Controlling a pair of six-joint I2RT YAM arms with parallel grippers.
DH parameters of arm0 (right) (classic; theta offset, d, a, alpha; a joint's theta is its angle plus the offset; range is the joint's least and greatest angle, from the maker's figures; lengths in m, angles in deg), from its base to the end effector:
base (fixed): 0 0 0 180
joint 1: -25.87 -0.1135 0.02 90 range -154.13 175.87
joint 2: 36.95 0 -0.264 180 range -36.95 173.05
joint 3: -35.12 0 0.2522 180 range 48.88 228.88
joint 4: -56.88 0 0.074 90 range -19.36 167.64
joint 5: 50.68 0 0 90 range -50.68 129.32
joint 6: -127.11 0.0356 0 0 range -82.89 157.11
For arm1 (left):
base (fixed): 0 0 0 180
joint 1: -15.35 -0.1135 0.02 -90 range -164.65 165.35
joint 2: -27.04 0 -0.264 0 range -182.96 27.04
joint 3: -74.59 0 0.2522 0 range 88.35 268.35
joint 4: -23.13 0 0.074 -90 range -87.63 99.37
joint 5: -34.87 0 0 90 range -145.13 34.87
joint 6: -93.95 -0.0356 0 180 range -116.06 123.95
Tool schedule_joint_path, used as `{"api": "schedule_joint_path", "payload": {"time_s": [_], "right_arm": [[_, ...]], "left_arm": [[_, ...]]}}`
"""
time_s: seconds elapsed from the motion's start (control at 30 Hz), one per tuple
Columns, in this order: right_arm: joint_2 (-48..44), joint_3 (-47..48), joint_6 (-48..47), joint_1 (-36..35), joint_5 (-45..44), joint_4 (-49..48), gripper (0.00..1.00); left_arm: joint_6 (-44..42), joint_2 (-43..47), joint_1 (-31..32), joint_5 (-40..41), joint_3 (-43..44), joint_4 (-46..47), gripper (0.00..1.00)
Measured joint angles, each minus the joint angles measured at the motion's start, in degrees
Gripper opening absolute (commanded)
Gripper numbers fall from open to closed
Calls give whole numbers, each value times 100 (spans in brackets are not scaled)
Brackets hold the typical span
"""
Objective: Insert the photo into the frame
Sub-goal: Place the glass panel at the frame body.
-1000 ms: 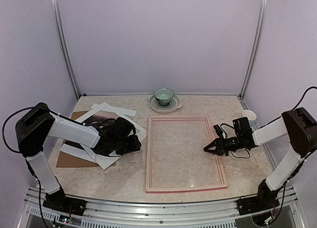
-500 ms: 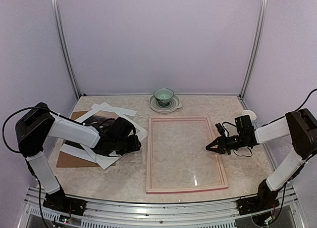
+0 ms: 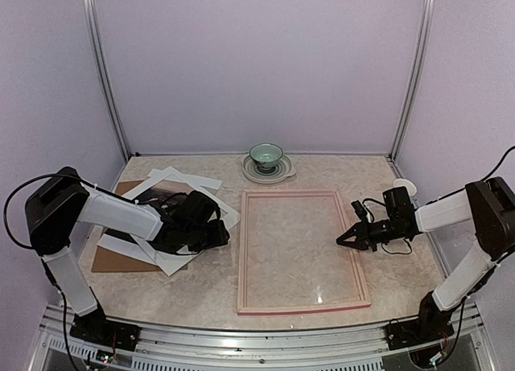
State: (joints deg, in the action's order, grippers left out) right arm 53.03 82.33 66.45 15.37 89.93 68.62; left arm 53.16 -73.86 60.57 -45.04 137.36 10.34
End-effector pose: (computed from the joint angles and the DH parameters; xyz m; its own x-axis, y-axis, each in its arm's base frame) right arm 0.2517 0.0746 0.1276 -0.9707 0.1363 -0.1978 -0.0931 0.5454 0.8330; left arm 0.2418 -0.2349 0.1324 -0.8274 -0.2244 -0.5148 -0.0083 0.9214 -0.3884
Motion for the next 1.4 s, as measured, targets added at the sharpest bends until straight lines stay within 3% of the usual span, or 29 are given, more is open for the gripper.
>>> {"api": "schedule_joint_path", "payload": {"time_s": [1.4], "right_arm": [[57, 289, -168, 162, 190, 538, 0]], "left_arm": [[0, 0, 0, -15, 0, 0, 58]]}}
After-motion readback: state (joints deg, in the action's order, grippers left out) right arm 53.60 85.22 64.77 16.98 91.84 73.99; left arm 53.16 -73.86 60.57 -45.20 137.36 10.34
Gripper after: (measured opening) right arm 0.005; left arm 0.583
